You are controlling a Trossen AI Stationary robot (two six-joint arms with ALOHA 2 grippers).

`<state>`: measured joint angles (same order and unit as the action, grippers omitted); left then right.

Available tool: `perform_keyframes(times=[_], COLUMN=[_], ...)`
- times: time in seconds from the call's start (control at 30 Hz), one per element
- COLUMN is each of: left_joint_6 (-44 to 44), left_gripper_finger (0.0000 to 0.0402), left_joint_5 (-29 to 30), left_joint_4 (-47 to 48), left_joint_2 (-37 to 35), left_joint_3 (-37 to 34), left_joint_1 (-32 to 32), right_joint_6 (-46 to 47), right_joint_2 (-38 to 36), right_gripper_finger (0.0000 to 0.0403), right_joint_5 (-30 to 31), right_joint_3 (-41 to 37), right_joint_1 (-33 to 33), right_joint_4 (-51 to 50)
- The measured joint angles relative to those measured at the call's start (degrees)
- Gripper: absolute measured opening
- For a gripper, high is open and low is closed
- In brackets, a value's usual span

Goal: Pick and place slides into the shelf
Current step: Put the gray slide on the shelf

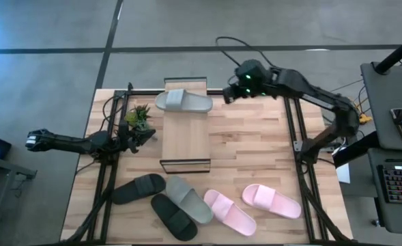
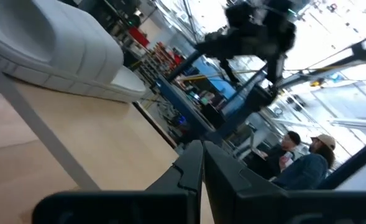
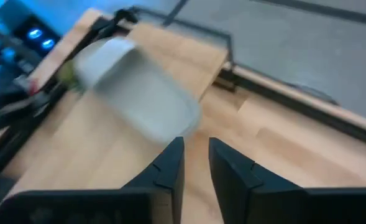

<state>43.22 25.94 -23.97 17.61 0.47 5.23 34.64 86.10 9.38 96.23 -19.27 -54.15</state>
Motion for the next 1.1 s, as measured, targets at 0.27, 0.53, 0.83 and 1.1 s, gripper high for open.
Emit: perform_keyframes(times=[0.27, 0.53, 0.83, 1.1], left_joint_6=[-0.11, -0.15, -0.17, 0.32], left_gripper_finger=[0.0000, 0.0000, 0.0000, 0.0000], left_joint_5=[-3.37, -7.76, -14.95, -20.37], left_joint_4=[0.03, 0.02, 0.64, 0.54], left_joint_2=[0.13, -0.07, -0.04, 0.11], left_joint_3=[0.00, -0.02, -0.01, 0.00], left_joint_1=[0.00, 0.02, 0.02, 0.06], right_joint_6=[11.00, 26.38, 42.84, 45.00], right_joint_2=[-5.59, -2.95, 3.67, 12.36], right_gripper_finger=[0.0159, 0.0202, 0.0203, 0.0203], right_joint_5=[0.93, -2.66, -5.94, -4.65], right_joint_3=[0.01, -1.08, -4.85, -4.90], right_joint_1=[15.93, 30.12, 43.92, 49.40], right_joint_4=[-3.10, -8.81, 0.30, 5.28])
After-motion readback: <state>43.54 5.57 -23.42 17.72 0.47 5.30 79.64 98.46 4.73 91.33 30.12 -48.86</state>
